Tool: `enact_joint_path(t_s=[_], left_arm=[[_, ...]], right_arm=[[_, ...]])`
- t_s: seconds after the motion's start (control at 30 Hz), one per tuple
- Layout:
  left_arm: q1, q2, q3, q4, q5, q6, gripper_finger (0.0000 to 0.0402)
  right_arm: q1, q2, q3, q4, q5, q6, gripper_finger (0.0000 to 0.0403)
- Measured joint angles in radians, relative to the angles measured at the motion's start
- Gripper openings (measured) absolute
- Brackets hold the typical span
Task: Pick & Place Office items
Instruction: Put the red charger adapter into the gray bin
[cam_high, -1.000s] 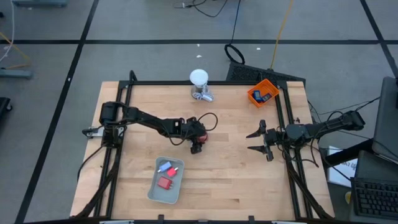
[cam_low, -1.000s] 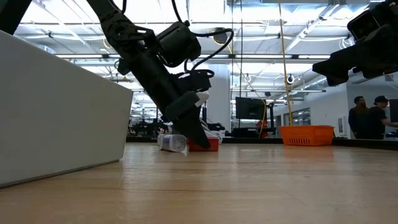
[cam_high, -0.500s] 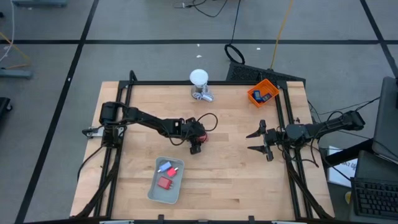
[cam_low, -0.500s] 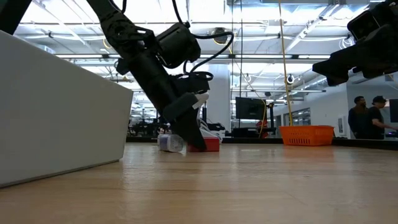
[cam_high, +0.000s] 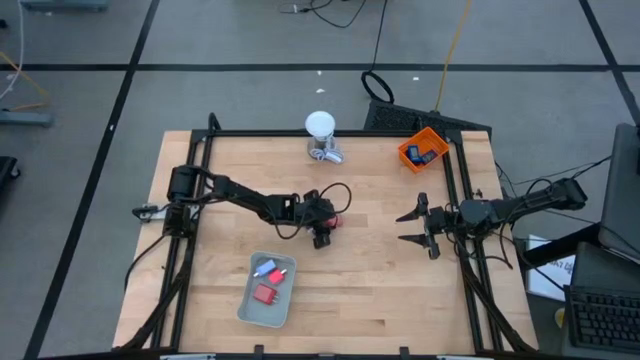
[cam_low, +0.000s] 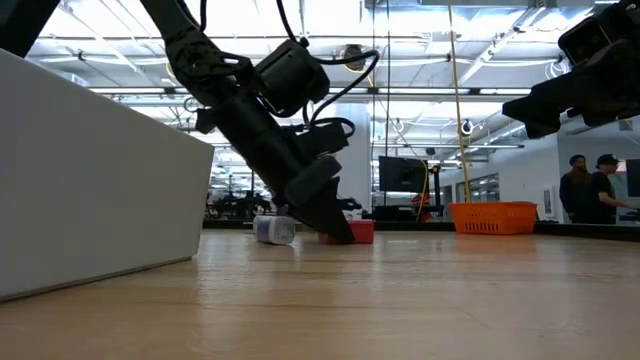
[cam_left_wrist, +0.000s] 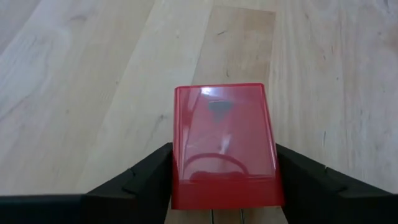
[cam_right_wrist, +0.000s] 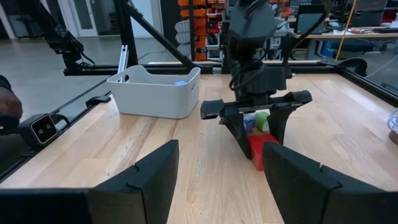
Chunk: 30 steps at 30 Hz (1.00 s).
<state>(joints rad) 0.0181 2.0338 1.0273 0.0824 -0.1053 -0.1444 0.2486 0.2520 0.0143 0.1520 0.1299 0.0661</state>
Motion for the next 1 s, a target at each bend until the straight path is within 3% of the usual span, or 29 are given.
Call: enact_joint_path(t_s=[0.13,0.5,1.0], left_arm=[[0.000,-0.031,-0.003,0.006,-0.001,-0.011,0.0212],[-0.013,-0.206,-0.008,-0.017,-0.013,-0.015,0.0211],[-0.134,-0.544,-0.006,-0.111,-0.155,0.045,0.0213]], right_arm=[[0.000,0.000,0.000,0.000,0.000,0.000,0.0220],[0.000,0.000,0.000,-0.001,0.000,0.000,0.0220],[0.000,0.000,0.000,-0.001,0.000,0.000,0.0220]])
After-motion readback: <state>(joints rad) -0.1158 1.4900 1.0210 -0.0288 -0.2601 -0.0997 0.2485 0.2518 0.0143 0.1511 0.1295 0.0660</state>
